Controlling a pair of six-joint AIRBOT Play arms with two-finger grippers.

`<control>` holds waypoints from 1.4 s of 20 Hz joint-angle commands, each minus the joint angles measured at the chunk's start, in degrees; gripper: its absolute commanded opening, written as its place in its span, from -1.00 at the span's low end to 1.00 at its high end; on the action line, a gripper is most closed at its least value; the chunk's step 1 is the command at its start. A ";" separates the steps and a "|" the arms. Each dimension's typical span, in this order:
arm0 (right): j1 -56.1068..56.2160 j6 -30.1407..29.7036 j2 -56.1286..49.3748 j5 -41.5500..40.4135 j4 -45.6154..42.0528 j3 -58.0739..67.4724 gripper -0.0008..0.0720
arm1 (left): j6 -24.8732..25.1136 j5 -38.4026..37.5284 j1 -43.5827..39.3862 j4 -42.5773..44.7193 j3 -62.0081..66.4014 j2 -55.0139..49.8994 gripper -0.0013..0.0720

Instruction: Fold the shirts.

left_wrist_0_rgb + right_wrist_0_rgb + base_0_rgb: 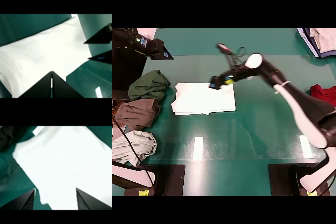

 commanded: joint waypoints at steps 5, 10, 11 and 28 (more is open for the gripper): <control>-15.50 4.11 1.55 3.82 8.68 -17.84 0.98 | 0.13 4.24 0.02 -0.35 -2.47 0.07 -0.90; -10.47 3.43 -6.16 3.63 13.03 -13.77 0.93 | 0.15 4.55 0.02 -0.39 -2.47 0.07 -0.90; -9.05 3.43 -7.74 3.63 13.18 -11.61 0.92 | 0.15 4.48 0.02 -0.37 -2.47 0.07 -0.90; -20.00 9.20 7.98 3.02 -2.36 -11.82 -0.94 | 0.11 2.93 -1.84 -0.11 -2.47 0.26 -0.90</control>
